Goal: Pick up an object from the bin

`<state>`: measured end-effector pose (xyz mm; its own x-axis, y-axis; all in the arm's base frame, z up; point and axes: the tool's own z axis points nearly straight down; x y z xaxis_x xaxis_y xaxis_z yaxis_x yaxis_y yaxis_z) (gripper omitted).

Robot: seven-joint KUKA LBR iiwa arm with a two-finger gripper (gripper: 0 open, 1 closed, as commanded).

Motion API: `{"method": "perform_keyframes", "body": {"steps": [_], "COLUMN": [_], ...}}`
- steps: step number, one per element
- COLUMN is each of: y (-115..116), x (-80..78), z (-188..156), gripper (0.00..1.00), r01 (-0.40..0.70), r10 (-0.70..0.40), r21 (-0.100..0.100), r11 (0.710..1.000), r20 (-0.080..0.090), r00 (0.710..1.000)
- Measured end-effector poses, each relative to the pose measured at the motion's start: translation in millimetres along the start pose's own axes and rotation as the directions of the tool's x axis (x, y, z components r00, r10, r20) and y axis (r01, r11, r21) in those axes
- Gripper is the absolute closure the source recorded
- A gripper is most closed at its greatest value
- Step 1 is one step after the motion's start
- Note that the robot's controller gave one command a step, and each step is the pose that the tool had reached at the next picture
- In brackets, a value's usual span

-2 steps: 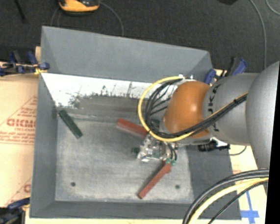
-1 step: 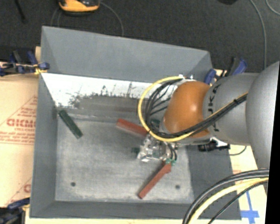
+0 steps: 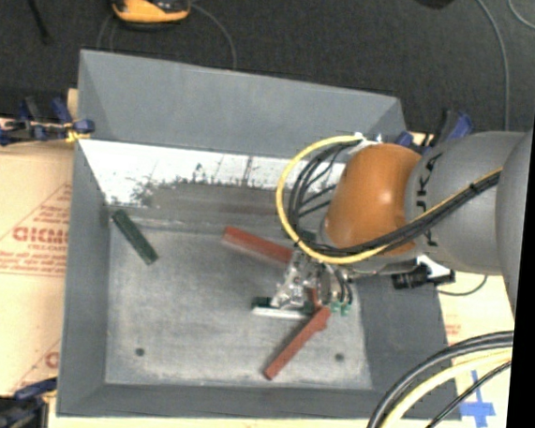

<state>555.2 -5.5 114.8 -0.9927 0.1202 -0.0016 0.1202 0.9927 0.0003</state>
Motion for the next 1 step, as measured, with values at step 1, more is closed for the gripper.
{"method": "perform_keyframes", "body": {"steps": [1], "y": [-2.3], "x": [-2.5], "z": [-66.6], "gripper": [1.0], "r01": [-0.001], "r10": [0.001], "r21": [0.0], "r11": [1.0], "r20": [-0.002], "r00": [1.0]}}
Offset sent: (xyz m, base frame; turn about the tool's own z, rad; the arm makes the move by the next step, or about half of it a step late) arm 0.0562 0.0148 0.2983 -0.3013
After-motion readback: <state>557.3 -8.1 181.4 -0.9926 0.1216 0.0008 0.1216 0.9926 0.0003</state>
